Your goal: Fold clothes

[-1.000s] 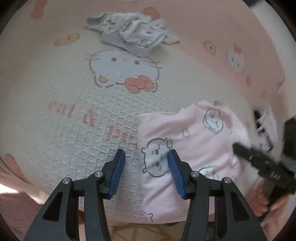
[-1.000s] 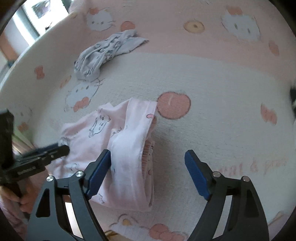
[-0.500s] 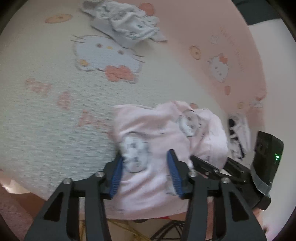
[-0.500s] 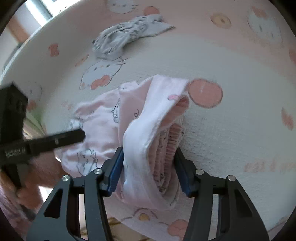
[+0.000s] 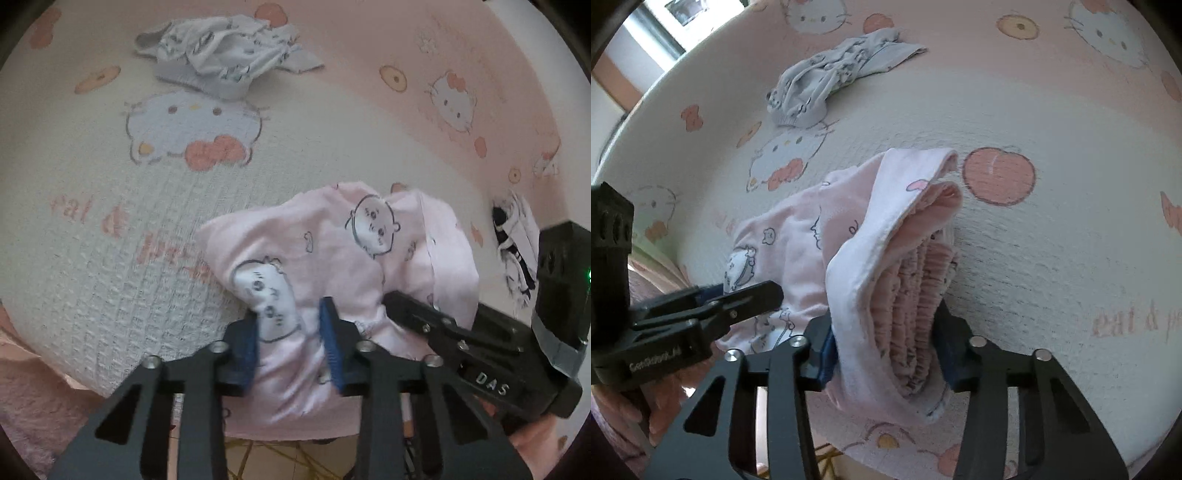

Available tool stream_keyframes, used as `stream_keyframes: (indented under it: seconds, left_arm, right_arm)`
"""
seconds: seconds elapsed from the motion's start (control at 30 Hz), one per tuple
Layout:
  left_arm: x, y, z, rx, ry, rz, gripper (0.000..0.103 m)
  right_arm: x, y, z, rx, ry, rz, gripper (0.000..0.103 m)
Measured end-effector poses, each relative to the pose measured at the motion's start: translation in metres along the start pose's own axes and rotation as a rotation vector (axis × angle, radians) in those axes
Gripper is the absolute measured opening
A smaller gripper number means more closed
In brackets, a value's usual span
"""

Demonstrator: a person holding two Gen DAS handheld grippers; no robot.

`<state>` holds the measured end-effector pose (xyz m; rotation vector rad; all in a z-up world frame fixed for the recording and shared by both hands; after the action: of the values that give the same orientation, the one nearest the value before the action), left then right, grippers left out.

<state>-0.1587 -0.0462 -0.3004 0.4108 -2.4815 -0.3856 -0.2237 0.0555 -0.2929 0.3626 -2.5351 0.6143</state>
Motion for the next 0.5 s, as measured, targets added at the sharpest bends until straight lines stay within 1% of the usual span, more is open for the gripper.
stream_keyframes:
  seconds: [0.03,0.17,0.2,0.23,0.37,0.47,0.5]
  left_arm:
    - [0.003,0.005,-0.002,-0.001,0.007,-0.003,0.024]
    - [0.011,0.036,-0.023,-0.047,0.054,0.005,0.024]
    - [0.013,0.050,-0.027,-0.073,0.059,0.013,0.024]
    - [0.018,0.067,-0.027,-0.100,0.059,0.029,0.024]
    - [0.038,0.137,-0.029,-0.205,0.058,0.095,0.024]
    - [0.053,0.191,-0.029,-0.287,0.055,0.145,0.024]
    - [0.061,0.220,-0.023,-0.328,0.042,0.168,0.024]
  right_arm:
    - [0.003,0.002,-0.010,0.002,0.013,0.006,0.041]
    - [0.020,0.009,-0.053,0.007,0.081,0.020,0.041]
    - [0.026,0.012,-0.068,0.018,0.109,0.034,0.041]
    - [0.031,0.017,-0.083,0.024,0.131,0.047,0.041]
    - [0.043,0.054,-0.134,-0.002,0.202,0.103,0.041]
    - [0.058,0.100,-0.180,-0.033,0.268,0.176,0.041]
    - [0.065,0.119,-0.197,-0.055,0.294,0.191,0.041]
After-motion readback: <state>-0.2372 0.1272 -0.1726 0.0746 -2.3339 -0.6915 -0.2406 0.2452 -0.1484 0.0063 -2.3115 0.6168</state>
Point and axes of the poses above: each gripper's, at about its wrist camera, not at the fingertips, and z roughly the way its jaws point, y to its right, x to its top, the point moved 9 cm from there along z, roughly the way its jaws point, and after that the axes turned 11 degrees about y, right-handed, at the moved point
